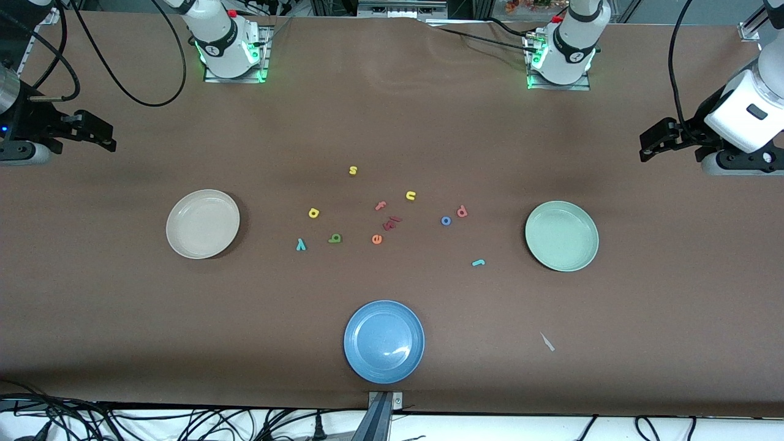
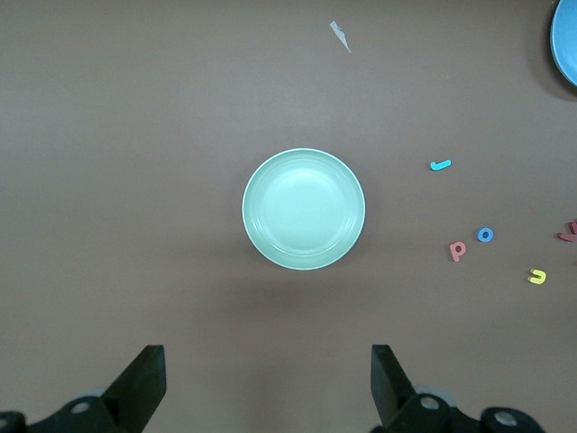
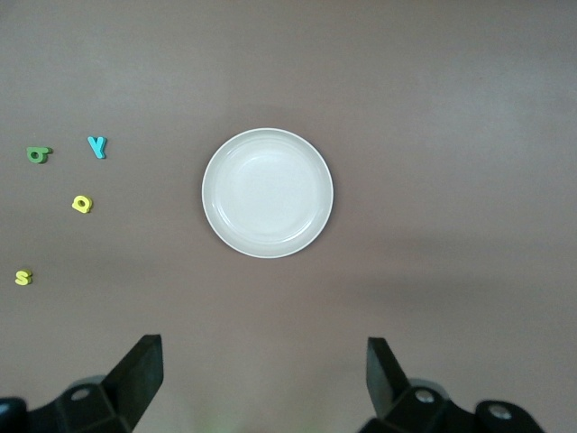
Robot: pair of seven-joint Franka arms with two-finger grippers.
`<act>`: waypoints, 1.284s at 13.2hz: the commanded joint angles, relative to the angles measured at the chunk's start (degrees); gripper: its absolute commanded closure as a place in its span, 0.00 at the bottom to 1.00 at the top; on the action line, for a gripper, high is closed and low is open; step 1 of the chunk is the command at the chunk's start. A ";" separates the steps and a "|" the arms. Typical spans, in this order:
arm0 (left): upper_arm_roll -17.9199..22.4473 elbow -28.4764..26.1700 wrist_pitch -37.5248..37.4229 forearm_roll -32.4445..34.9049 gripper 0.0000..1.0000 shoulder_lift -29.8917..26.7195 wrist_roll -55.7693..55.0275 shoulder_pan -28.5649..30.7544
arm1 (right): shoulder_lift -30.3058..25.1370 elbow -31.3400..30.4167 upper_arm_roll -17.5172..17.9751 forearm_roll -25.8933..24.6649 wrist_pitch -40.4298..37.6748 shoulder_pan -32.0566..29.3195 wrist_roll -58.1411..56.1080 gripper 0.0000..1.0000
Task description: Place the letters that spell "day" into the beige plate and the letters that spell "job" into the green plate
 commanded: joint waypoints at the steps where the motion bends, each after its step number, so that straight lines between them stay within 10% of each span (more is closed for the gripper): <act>1: -0.06 1.10 -2.16 -0.52 0.00 -0.31 1.14 0.22 | 0.15 0.90 0.07 -0.27 -0.91 -0.03 0.84 0.00; 17: -1.38 1.10 -3.32 -0.52 0.00 -0.83 0.96 0.13 | 0.15 0.90 0.07 -0.27 -1.00 -0.03 0.84 0.00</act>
